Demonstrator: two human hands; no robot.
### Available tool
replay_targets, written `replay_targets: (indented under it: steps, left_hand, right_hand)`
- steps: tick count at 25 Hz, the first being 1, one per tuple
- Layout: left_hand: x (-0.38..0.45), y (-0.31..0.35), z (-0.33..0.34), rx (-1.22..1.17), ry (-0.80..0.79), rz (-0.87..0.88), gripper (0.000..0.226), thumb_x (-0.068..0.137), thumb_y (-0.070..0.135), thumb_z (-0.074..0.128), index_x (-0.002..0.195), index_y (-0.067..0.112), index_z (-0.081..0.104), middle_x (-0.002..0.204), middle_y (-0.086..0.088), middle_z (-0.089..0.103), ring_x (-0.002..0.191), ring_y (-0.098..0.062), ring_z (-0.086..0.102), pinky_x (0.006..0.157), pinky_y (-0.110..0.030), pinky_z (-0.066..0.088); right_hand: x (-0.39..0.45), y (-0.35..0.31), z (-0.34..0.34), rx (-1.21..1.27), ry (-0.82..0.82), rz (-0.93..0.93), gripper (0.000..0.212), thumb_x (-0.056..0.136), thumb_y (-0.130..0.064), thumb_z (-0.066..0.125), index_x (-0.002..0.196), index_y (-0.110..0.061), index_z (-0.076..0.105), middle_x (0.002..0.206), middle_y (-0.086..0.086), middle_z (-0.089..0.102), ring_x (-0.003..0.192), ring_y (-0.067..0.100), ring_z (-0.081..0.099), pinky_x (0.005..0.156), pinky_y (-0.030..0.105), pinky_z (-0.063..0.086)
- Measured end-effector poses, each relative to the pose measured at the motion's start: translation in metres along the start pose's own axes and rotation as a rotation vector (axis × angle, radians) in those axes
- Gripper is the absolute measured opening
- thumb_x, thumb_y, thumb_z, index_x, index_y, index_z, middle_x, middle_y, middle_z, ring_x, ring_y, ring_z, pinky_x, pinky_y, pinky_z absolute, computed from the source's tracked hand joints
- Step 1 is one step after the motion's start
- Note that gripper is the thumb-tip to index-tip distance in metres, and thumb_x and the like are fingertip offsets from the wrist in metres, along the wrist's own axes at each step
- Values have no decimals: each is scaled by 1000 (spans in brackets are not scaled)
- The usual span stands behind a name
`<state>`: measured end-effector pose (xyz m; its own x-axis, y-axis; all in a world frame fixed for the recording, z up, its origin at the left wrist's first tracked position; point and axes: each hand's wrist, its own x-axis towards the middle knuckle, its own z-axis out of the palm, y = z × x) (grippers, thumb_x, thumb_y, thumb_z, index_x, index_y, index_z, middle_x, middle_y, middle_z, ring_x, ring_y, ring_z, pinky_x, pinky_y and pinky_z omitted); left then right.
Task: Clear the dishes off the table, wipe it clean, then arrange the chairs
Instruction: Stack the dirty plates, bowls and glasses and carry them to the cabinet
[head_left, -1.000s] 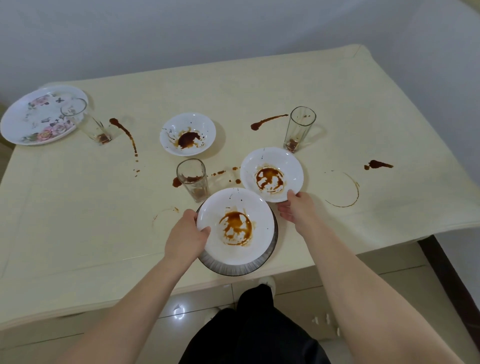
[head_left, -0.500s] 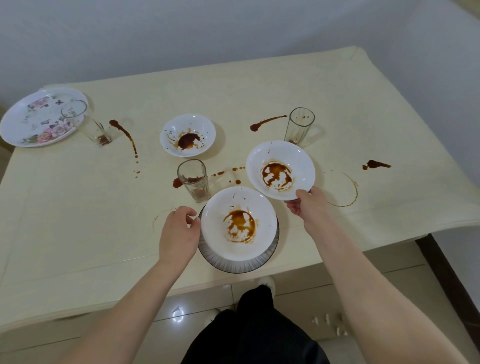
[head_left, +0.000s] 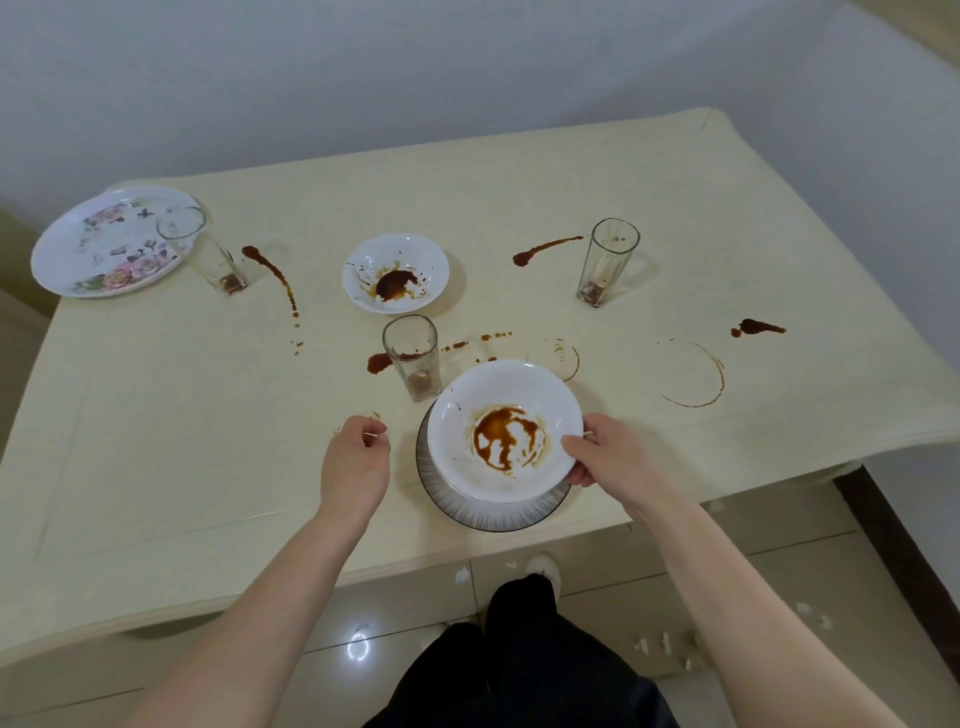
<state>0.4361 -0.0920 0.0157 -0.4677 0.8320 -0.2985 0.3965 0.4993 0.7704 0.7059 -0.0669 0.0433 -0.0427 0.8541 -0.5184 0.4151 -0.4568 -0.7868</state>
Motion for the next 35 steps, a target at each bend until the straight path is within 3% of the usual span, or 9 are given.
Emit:
replay_targets:
  steps: [7, 10, 14, 17, 20, 25, 31, 35]
  left_hand:
    - [10, 3, -1, -53, -1, -53, 12, 92, 17, 48, 99, 14, 56, 84, 6, 55, 86, -31, 62, 82, -51, 53]
    - [22, 7, 2, -48, 25, -66, 14, 92, 18, 47, 103, 13, 55, 84, 6, 55, 85, -31, 62, 82, -51, 53]
    - [38, 19, 5, -101, 122, -123, 27, 93, 20, 48, 119, 11, 45, 84, 5, 53, 86, -31, 62, 84, -50, 53]
    - [47, 36, 3, -187, 188, -164, 36, 95, 18, 47, 128, 7, 37, 86, -1, 51, 79, -28, 60, 75, -43, 55]
    - [69, 46, -4, -208, 202, -220, 36, 96, 23, 45, 128, 8, 38, 105, -13, 54, 81, -27, 62, 71, -37, 54]
    - [140, 63, -11, -310, 92, -374, 37, 97, 28, 46, 125, 4, 43, 106, -14, 55, 82, -28, 64, 75, -39, 57]
    - [218, 81, 2, -530, -157, -508, 37, 98, 14, 49, 129, -3, 44, 112, -23, 57, 90, -35, 65, 82, -44, 56]
    - [240, 81, 14, -624, -163, -555, 37, 92, -6, 48, 129, 1, 47, 118, -18, 57, 101, -31, 61, 77, -40, 56]
  right_hand:
    - [4, -7, 2, -126, -42, 22, 10, 85, -3, 49, 81, -9, 55, 74, 19, 67, 57, 20, 61, 57, 31, 49]
    - [15, -13, -1, -312, -110, 66, 14, 81, -5, 49, 88, -3, 62, 70, 17, 69, 54, 19, 62, 55, 30, 54]
    - [41, -27, -13, -683, -238, 122, 18, 87, -32, 56, 91, -15, 56, 71, 5, 65, 58, 19, 62, 63, 31, 56]
    - [68, -40, -20, -893, -135, 29, 33, 90, -47, 48, 73, -19, 46, 69, -1, 57, 65, 19, 60, 59, 29, 49]
    - [94, -58, -15, -841, 2, -115, 31, 93, -43, 43, 73, -20, 41, 70, -3, 49, 67, 17, 50, 55, 29, 36]
    - [128, -88, 12, -592, -8, -211, 28, 97, -38, 42, 113, -18, 51, 96, -2, 58, 93, 20, 58, 80, 36, 47]
    - [148, -89, 32, -521, 19, -102, 30, 98, -32, 45, 125, -20, 51, 106, 0, 59, 96, 17, 54, 79, 26, 35]
    - [156, -76, 36, -459, 18, -2, 29, 97, -31, 45, 123, -19, 53, 104, 0, 59, 89, 14, 53, 76, 25, 37]
